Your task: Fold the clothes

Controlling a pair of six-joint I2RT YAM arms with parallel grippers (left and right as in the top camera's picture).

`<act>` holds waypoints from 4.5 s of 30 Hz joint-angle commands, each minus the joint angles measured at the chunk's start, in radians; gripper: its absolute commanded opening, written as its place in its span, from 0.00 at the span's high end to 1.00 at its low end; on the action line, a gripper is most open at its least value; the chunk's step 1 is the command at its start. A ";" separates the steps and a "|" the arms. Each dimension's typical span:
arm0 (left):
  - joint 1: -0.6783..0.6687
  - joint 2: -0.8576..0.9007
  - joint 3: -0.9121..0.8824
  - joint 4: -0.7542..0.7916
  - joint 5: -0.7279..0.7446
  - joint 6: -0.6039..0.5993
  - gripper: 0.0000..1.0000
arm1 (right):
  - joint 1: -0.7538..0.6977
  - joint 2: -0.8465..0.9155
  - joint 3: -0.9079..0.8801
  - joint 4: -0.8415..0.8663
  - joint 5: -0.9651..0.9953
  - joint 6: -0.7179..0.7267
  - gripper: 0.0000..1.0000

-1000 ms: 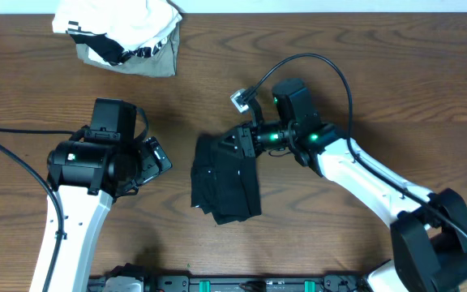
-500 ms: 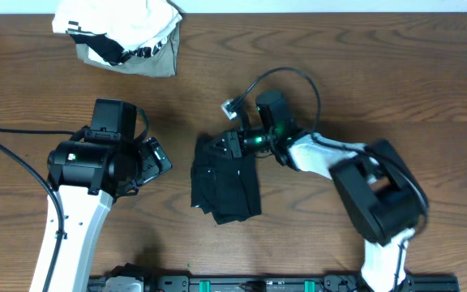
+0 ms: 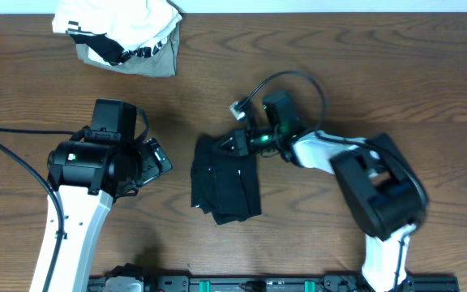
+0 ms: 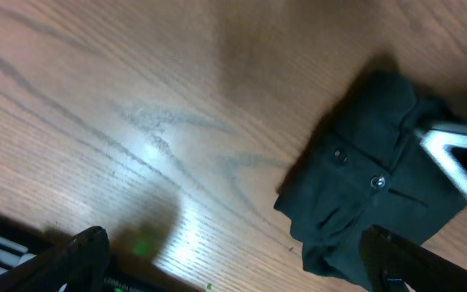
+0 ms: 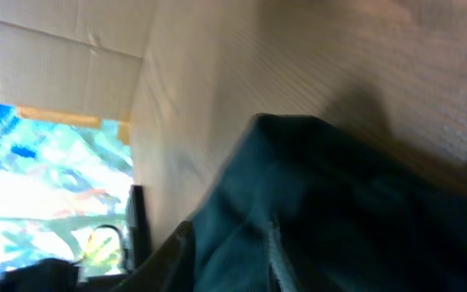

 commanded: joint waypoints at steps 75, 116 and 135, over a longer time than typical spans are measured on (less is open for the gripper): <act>0.072 0.678 -0.481 0.938 0.924 0.401 0.00 | -0.129 -0.690 -0.009 -1.166 0.778 -0.148 0.01; 0.000 0.678 -0.481 0.961 0.924 0.364 0.09 | 0.089 -0.240 -0.192 -0.713 0.700 0.159 0.96; -0.059 0.678 -0.481 1.018 0.924 0.314 0.25 | 0.106 -0.240 -0.188 -0.703 0.685 0.159 0.95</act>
